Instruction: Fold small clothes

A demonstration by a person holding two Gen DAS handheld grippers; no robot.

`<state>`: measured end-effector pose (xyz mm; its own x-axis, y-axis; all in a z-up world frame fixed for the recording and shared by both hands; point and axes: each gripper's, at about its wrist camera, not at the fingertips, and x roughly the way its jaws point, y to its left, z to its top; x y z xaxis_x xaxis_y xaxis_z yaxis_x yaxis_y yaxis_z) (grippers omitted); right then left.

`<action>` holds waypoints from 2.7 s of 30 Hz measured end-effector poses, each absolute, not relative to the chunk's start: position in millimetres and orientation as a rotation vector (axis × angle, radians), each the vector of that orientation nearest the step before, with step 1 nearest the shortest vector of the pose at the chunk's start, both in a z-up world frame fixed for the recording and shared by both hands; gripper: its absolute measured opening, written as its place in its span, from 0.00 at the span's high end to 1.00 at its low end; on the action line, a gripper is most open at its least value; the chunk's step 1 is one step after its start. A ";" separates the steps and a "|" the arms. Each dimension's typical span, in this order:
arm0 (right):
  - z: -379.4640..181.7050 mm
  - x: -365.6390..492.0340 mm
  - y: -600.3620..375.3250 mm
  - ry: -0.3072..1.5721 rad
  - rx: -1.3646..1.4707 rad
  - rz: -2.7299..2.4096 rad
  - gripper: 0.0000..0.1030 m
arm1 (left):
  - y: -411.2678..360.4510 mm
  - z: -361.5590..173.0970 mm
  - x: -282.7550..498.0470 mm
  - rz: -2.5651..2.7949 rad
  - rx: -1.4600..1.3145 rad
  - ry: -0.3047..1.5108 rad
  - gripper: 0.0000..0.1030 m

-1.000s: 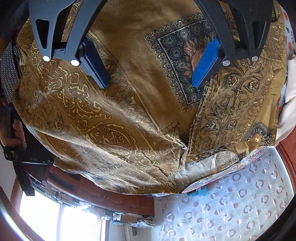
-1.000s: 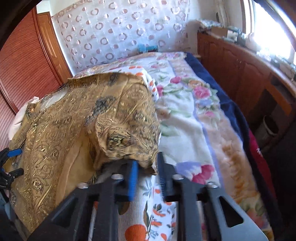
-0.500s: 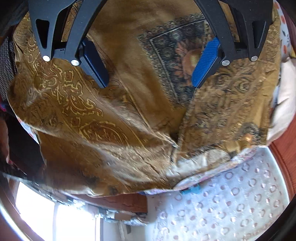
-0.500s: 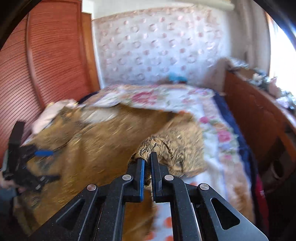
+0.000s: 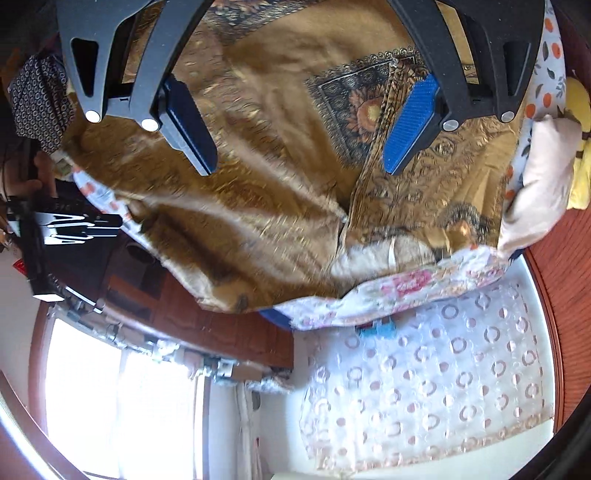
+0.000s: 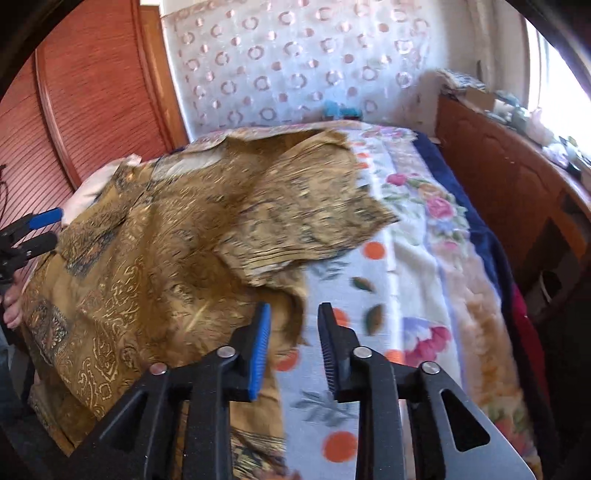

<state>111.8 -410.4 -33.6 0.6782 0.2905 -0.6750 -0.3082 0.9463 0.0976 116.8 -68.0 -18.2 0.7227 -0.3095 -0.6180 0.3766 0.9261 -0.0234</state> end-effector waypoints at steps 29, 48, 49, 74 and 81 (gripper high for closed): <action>-2.3 224.8 -360.8 0.780 -0.045 0.223 0.94 | -64.8 -12.8 103.5 -0.394 0.069 0.643 0.11; 75.3 180.8 -199.4 0.613 -0.209 0.623 0.89 | -21.8 -15.3 97.6 -0.330 0.002 0.645 0.11; 73.4 183.6 -195.1 0.615 -0.216 0.618 0.81 | -20.3 -16.7 97.6 -0.329 0.000 0.648 0.11; -11.6 212.9 -253.2 0.887 -0.205 0.427 0.55 | -20.5 -39.3 107.6 -0.320 0.004 0.714 0.11; -16.7 213.6 -258.6 0.865 -0.185 0.431 0.50 | 0.4 -41.5 114.2 -0.280 0.010 0.721 0.11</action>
